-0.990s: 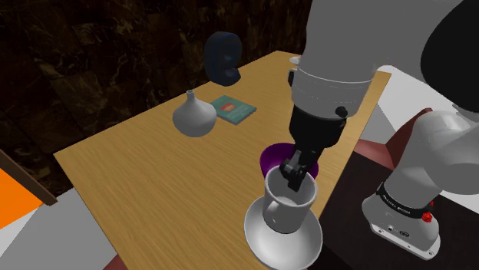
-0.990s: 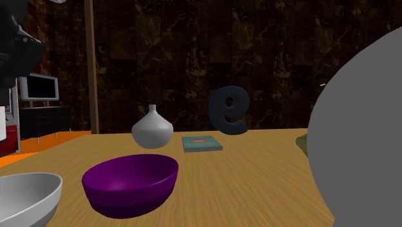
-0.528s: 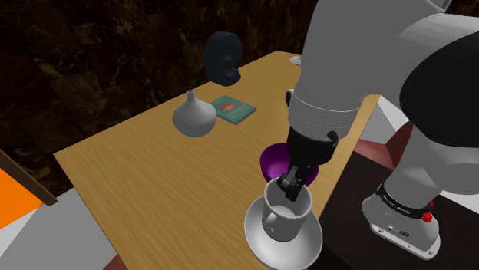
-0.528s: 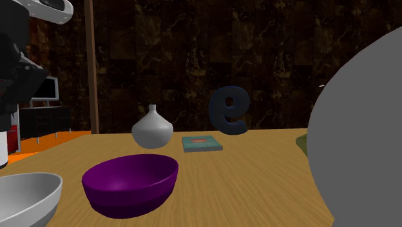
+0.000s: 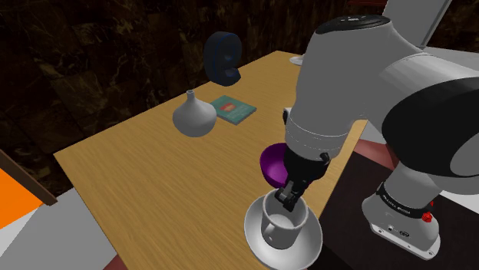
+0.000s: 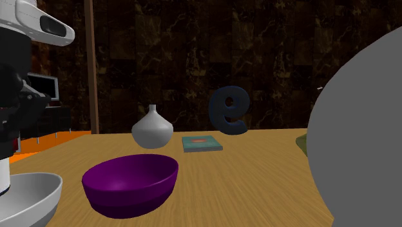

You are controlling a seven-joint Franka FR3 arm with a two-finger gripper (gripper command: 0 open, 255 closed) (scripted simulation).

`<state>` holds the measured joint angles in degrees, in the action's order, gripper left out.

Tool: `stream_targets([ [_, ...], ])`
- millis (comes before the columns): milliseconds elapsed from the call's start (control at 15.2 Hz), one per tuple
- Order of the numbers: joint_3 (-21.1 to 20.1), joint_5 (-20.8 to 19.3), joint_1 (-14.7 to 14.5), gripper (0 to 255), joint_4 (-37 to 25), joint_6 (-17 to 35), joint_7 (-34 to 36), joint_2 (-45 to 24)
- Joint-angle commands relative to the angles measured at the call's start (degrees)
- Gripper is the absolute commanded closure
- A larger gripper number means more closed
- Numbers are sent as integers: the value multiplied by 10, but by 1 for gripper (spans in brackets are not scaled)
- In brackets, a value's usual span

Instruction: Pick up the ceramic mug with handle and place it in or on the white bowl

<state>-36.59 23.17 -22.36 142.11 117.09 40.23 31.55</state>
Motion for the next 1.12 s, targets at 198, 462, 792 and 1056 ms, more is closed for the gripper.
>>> stream_targets([
  [198, -1, 1, 0, 255, 2, 3, 0, -1],
  [462, -1, 1, 0, 0, 2, 3, 0, -1],
  [792, 7, -2, 0, 0, -11, -18, 0, 8],
  [1056, 27, -12, 0, 0, -51, -76, 1, 24],
])
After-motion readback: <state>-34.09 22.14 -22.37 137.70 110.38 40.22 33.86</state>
